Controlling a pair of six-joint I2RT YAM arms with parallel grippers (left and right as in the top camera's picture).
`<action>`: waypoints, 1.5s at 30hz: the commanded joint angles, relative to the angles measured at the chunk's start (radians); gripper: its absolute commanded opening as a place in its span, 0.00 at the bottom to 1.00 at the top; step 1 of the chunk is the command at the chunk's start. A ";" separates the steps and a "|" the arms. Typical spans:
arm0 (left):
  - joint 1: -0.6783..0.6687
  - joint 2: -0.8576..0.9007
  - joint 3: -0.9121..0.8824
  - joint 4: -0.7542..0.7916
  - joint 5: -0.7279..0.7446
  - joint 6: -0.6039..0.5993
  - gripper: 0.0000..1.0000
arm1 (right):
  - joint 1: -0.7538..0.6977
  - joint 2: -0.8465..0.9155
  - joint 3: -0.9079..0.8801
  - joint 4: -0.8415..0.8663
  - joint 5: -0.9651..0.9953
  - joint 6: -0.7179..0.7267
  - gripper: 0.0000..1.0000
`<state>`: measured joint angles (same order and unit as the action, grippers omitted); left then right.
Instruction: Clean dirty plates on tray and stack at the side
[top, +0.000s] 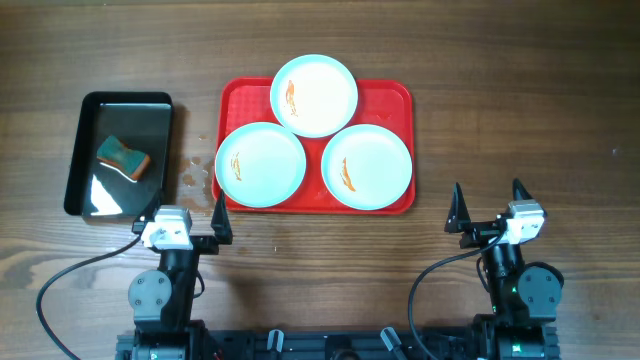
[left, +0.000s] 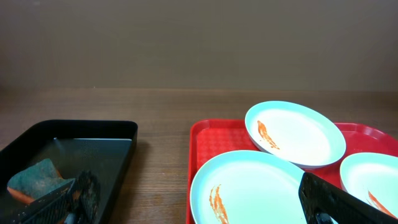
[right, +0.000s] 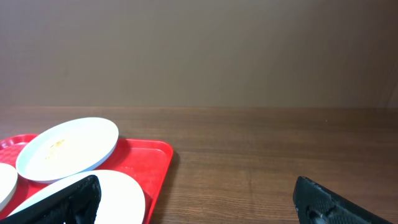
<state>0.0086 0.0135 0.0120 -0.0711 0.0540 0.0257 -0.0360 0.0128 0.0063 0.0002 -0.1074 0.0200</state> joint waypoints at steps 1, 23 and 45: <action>0.005 -0.009 -0.006 0.002 0.047 0.006 1.00 | -0.005 0.001 -0.001 0.005 0.003 -0.017 1.00; 0.052 0.742 0.882 -0.438 0.303 -0.307 1.00 | -0.005 0.001 -0.001 0.005 0.003 -0.018 1.00; 0.337 1.999 1.540 -0.982 -0.262 -0.690 0.67 | -0.005 0.001 -0.001 0.005 0.003 -0.017 1.00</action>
<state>0.3431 1.9675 1.5387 -1.0664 -0.1188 -0.6388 -0.0360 0.0185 0.0063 0.0002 -0.1074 0.0196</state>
